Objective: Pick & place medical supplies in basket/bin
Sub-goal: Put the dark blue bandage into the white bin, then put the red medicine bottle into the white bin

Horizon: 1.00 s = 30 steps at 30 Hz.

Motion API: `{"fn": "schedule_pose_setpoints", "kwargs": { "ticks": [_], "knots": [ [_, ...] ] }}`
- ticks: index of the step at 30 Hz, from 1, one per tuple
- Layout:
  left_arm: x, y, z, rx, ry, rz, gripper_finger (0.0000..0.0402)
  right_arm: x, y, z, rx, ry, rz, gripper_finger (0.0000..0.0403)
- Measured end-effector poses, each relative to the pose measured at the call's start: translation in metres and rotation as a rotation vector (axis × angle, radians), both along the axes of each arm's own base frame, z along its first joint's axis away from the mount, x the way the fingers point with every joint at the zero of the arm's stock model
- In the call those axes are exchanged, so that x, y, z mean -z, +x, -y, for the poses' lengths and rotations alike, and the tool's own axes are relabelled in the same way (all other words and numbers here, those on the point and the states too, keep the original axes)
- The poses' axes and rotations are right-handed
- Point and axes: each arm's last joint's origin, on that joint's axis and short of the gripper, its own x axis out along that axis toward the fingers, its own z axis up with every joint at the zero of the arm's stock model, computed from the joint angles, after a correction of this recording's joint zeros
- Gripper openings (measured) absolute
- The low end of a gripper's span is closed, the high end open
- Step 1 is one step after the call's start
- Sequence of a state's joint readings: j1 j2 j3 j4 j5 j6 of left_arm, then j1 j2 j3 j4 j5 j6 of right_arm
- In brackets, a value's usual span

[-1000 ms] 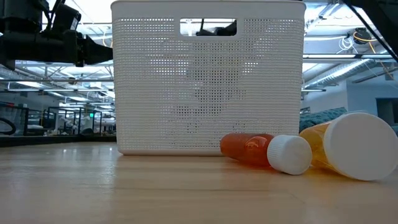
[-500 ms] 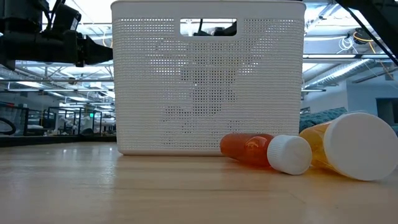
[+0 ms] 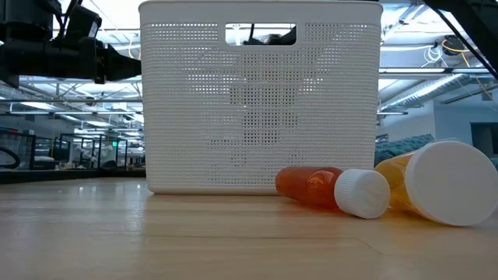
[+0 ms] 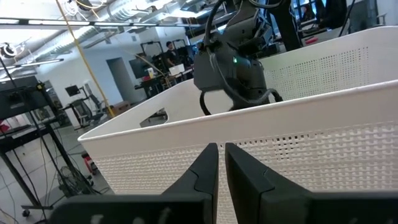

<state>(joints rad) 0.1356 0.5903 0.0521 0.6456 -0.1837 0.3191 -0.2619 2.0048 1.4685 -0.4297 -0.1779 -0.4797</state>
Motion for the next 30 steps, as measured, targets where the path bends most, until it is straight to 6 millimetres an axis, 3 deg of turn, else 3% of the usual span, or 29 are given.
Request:
{"fn": "schedule_pose_setpoints", "kwargs": {
  "ticks": [4, 12, 16, 20, 22, 26, 30],
  "knots": [
    [0.000, 0.000, 0.000, 0.001, -0.007, 0.001, 0.0035, -0.023, -0.004, -0.002, -0.003, -0.019, 0.060, 0.0222],
    [0.000, 0.000, 0.000, 0.002, -0.008, 0.000, 0.0035, -0.097, -0.029, -0.008, -0.005, -0.078, 0.240, 0.0223],
    [0.001, 0.000, 0.000, 0.002, -0.009, -0.006, 0.0035, -0.152, -0.058, -0.018, 0.002, -0.117, 0.389, 0.0166],
    [0.002, 0.000, 0.000, 0.000, -0.010, -0.014, 0.0035, -0.208, -0.098, -0.043, -0.118, -0.080, 0.595, 0.0063],
    [0.002, 0.000, 0.000, 0.000, -0.010, -0.015, 0.0035, -0.225, -0.118, -0.057, -0.164, -0.075, 0.688, 0.0018],
    [0.002, 0.000, 0.000, 0.000, -0.010, -0.015, 0.0035, -0.233, -0.153, -0.085, -0.127, -0.159, 0.757, 0.0008],
    [0.002, 0.000, 0.000, 0.000, -0.010, -0.015, 0.0035, -0.218, -0.186, -0.109, -0.117, -0.158, 0.810, 0.0002]
  ]
}}
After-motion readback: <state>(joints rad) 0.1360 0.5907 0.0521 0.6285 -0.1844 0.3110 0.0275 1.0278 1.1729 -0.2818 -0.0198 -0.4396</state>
